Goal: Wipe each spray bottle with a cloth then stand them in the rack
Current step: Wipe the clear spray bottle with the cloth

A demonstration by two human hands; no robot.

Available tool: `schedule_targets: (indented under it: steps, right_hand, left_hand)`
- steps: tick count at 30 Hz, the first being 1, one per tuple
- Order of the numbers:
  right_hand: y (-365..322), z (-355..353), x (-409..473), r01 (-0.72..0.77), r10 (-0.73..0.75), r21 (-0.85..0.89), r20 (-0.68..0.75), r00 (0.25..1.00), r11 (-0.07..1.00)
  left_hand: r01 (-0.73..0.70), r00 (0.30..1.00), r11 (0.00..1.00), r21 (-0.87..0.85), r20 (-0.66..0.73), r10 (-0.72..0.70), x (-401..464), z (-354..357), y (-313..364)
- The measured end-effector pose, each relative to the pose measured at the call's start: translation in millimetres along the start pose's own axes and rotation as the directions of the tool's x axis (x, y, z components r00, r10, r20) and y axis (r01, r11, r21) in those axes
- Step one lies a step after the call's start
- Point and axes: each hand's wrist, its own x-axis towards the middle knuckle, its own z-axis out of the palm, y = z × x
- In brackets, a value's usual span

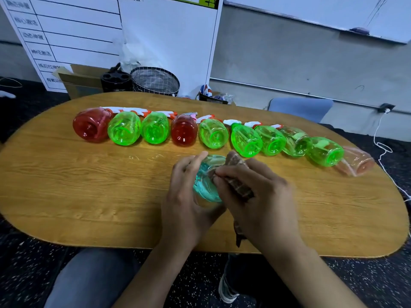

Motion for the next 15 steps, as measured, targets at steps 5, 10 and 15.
schedule_targets:
  steps: [5,10,15]
  right_hand:
    - [4.4,0.7,-18.3,0.016,-0.014,-0.032,0.046,0.999,0.999]
    - [13.2,-7.9,-12.1,-0.042,0.041,-0.098,-0.013,0.999,0.994]
    - [5.8,-3.3,-1.2,-0.018,0.017,-0.063,-0.010,1.000,0.998]
  left_hand:
    - [0.002,1.000,1.000,-0.012,-0.009,-0.002,0.4,-4.0,0.3]
    - [-0.020,1.000,1.000,-0.002,-0.005,0.020,0.8,-2.3,-0.8]
    - [-0.017,1.000,1.000,-0.005,-0.010,0.017,0.4,-1.5,-2.7]
